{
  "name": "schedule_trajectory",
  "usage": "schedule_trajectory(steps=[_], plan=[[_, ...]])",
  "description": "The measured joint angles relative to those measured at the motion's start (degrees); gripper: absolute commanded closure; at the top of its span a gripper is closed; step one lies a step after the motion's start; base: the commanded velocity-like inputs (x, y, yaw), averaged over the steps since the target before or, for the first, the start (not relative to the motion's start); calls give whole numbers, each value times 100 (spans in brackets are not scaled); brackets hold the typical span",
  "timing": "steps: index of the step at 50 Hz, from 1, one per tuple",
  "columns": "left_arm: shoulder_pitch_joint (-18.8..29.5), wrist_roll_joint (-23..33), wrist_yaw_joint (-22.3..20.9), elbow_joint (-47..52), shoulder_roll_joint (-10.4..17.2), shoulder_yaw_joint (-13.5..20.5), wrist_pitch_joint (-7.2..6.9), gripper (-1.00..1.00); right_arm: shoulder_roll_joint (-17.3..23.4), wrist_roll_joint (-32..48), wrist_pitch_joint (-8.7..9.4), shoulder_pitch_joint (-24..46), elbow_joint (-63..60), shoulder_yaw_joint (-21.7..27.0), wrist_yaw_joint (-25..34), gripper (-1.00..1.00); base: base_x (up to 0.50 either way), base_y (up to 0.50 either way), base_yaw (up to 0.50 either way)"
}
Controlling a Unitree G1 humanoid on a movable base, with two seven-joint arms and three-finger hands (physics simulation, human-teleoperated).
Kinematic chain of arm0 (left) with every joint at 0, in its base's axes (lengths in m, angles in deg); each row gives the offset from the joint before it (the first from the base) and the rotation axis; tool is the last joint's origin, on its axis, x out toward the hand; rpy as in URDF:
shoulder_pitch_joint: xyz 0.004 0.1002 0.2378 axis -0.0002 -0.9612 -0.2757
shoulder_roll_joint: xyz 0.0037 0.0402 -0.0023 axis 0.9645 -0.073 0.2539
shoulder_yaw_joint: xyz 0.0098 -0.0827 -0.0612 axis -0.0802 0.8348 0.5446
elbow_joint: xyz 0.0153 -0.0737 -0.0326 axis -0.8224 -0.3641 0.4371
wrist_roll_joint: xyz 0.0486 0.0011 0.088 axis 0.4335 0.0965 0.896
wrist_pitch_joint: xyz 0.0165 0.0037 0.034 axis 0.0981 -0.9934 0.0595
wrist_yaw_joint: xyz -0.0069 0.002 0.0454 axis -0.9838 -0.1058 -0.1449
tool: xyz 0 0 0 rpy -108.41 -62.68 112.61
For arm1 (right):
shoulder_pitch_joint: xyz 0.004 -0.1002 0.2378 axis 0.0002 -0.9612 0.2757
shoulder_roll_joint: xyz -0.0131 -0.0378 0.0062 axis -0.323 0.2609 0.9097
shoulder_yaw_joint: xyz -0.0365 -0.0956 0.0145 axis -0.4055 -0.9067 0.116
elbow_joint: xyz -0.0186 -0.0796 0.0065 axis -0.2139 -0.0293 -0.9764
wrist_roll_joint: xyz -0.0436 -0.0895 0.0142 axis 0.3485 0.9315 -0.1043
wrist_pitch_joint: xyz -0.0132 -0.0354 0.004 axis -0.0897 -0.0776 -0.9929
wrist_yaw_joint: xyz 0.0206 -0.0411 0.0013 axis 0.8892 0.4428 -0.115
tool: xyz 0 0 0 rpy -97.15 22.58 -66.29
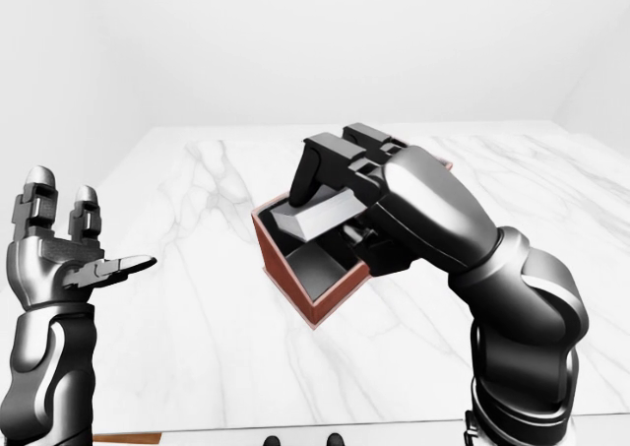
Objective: Pick up the book and place it in the left compartment of the caddy.
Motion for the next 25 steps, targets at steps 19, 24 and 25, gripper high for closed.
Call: schedule_trajectory(steps=[19, 24, 25], plan=[[-16, 10, -14, -2, -13, -11, 0, -100, -225, -77, 0, -282, 491, -271, 0, 100, 0, 0, 0], [-22, 12, -17, 4, -15, -10, 0, -100, -263, 46, 0, -283, 579, -437, 0, 100, 0, 0, 0], [-23, 12, -17, 5, -16, -9, 0, -100, -273, 83, 0, -285, 605, -469, 0, 100, 0, 0, 0]])
